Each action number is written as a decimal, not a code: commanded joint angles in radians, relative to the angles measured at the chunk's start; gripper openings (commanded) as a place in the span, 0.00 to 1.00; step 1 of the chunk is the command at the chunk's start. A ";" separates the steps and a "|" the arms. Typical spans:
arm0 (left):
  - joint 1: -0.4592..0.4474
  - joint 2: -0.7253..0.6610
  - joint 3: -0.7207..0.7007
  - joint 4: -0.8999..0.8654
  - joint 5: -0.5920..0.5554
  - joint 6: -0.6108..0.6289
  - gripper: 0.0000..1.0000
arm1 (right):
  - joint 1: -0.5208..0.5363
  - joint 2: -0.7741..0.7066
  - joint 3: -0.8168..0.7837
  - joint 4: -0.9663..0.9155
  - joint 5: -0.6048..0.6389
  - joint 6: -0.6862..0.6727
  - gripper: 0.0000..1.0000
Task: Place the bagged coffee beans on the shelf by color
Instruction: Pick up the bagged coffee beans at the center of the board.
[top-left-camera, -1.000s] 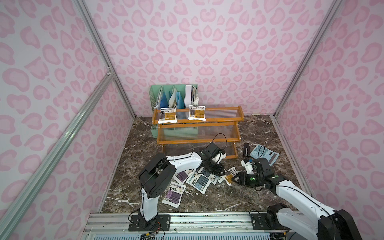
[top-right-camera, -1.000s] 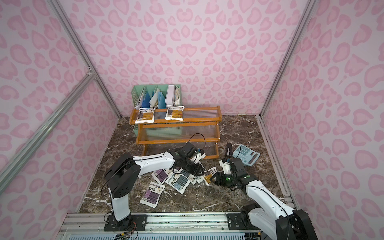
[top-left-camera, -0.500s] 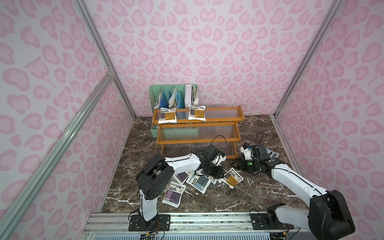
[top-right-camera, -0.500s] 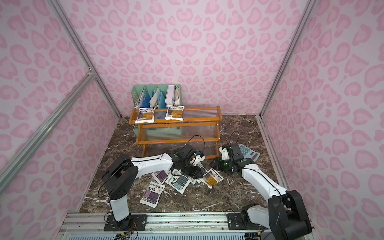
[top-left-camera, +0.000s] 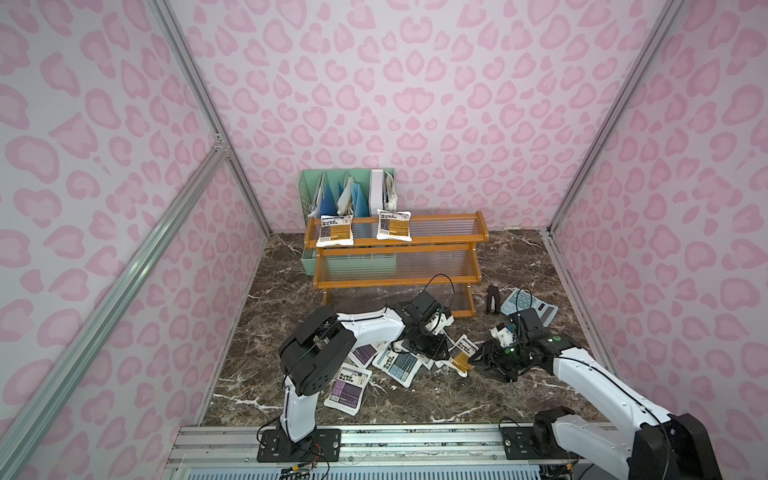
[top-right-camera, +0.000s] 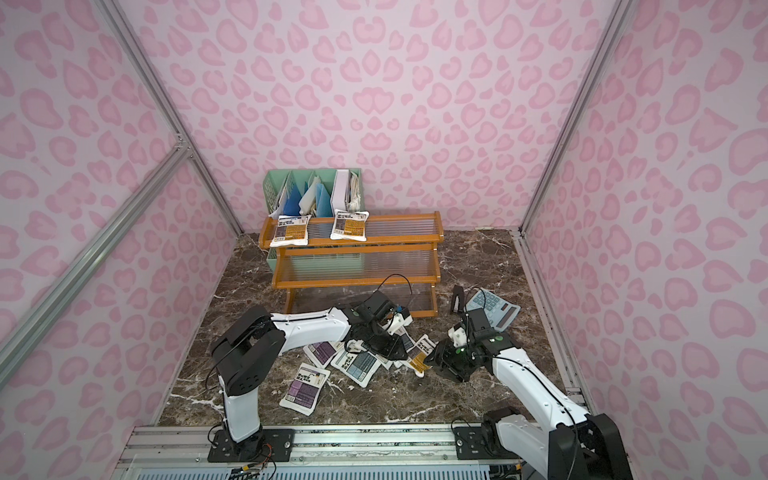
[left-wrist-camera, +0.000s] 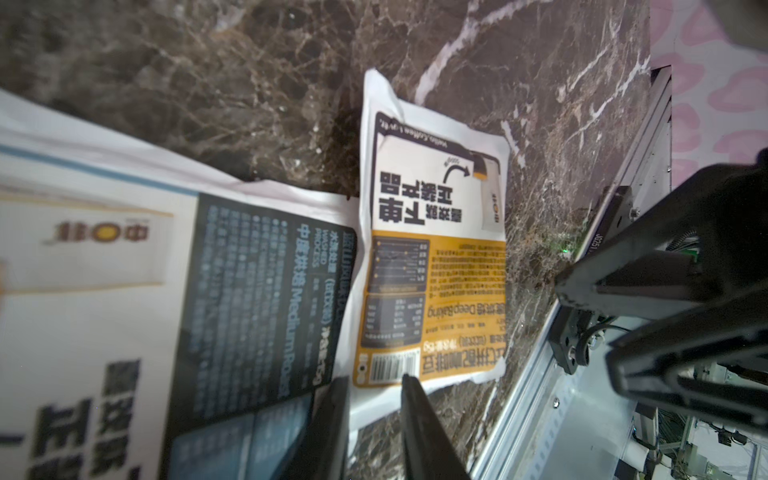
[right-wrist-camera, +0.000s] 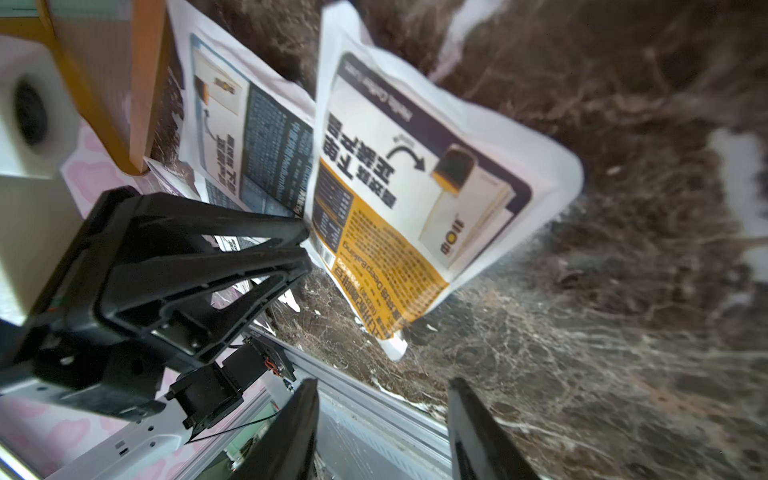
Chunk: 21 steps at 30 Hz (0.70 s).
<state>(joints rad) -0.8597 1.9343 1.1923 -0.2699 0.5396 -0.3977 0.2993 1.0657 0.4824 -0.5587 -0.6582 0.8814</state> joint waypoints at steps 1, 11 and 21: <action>-0.001 0.006 0.007 0.008 0.004 -0.006 0.27 | -0.016 0.030 -0.062 0.160 -0.108 0.090 0.51; -0.001 0.022 0.013 -0.020 0.003 0.014 0.26 | -0.026 0.190 -0.089 0.457 -0.158 0.157 0.44; -0.001 -0.008 0.008 -0.007 -0.025 0.001 0.26 | 0.012 0.243 -0.098 0.426 -0.133 0.100 0.00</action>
<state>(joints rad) -0.8612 1.9484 1.2003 -0.2783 0.5327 -0.3935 0.3077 1.3144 0.3634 -0.1001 -0.8196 1.0260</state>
